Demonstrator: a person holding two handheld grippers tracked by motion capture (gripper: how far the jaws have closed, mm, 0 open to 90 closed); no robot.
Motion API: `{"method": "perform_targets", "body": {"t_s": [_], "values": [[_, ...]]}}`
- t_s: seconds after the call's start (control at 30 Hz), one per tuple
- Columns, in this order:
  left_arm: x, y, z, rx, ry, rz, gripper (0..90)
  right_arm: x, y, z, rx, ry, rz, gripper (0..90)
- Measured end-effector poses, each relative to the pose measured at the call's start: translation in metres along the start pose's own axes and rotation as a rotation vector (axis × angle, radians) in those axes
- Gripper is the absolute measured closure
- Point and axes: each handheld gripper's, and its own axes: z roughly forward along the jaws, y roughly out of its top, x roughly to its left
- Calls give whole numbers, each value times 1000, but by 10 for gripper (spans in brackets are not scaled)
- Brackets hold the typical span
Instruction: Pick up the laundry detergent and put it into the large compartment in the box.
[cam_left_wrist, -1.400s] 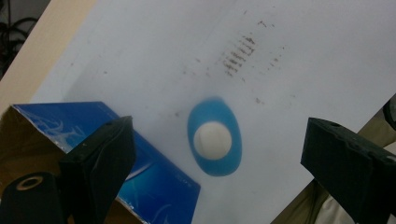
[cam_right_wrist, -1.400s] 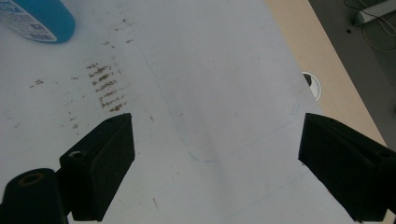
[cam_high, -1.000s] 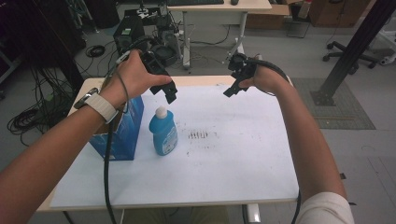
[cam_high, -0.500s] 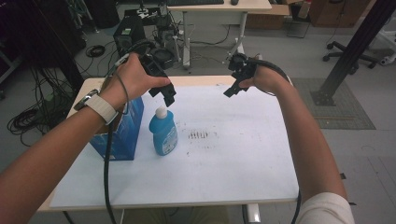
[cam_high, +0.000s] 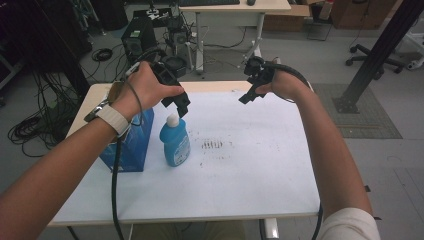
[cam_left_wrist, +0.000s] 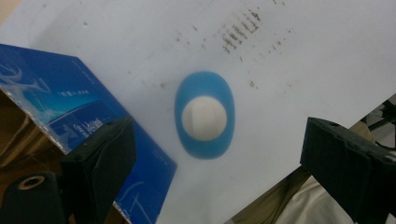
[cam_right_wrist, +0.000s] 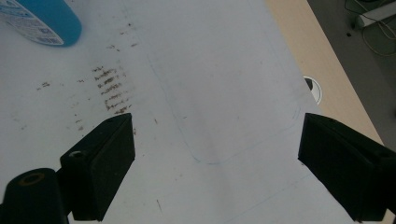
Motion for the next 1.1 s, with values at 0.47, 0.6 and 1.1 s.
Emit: {"method": "perform_targets", "body": {"t_s": [0.47, 0.6, 1.1], "values": [[0, -5, 19, 19, 15, -36, 109, 2, 1, 1, -1, 1, -7, 109], [1, -7, 25, 17, 11, -37, 108, 2, 2, 1, -2, 2, -11, 109], [6, -8, 33, 8, 11, -62, 112, 2, 3, 3, 2, 3, -14, 109]]}}
